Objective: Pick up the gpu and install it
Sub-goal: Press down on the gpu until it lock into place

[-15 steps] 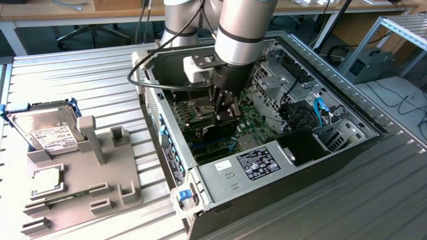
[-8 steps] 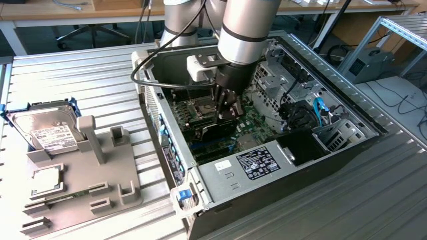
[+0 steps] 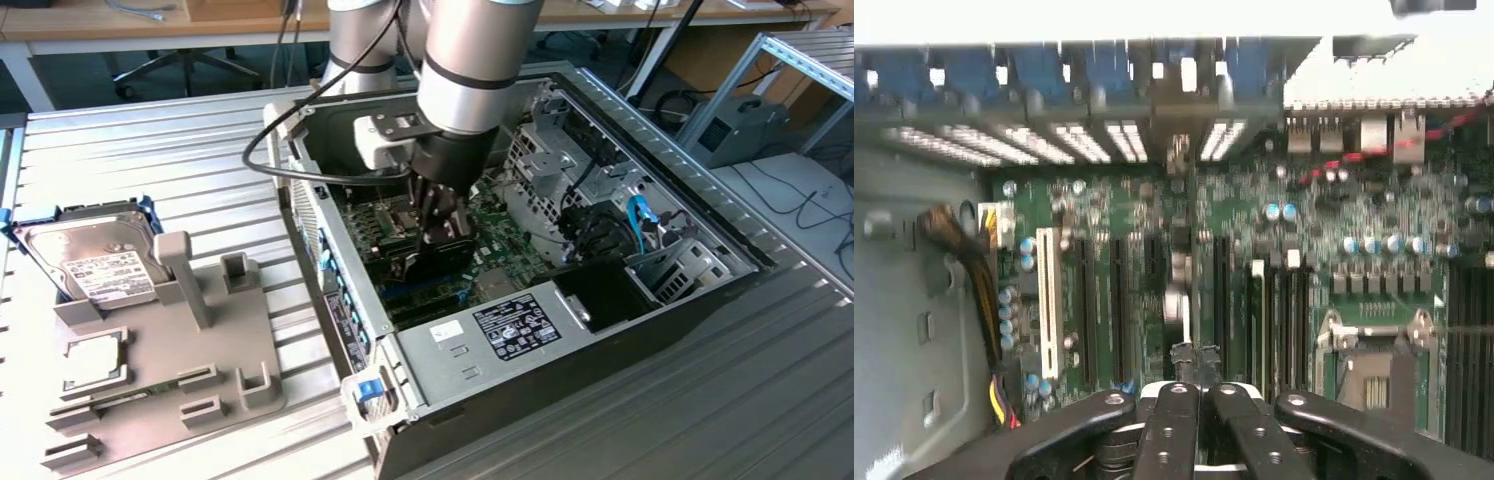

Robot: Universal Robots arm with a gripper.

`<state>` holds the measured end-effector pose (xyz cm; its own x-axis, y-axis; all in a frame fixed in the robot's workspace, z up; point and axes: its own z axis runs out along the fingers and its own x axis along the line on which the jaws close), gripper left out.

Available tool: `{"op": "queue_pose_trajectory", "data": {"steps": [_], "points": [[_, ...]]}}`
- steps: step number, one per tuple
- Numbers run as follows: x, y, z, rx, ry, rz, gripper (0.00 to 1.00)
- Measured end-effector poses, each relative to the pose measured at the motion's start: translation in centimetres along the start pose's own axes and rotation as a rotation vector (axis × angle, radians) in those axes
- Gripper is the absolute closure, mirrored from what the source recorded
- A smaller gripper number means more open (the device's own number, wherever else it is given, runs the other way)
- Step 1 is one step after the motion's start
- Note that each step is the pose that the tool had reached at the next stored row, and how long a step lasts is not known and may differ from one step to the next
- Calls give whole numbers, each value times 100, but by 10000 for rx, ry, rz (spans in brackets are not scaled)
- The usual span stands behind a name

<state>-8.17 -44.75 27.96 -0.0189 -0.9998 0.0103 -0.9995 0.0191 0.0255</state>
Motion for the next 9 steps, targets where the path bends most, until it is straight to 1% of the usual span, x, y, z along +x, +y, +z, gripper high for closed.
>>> {"op": "queue_pose_trajectory", "data": {"steps": [3,7,9], "points": [[2,136,18,0,0,1,89],[4,249,37,0,1,0,89],[4,271,42,0,-1,0,89]]}}
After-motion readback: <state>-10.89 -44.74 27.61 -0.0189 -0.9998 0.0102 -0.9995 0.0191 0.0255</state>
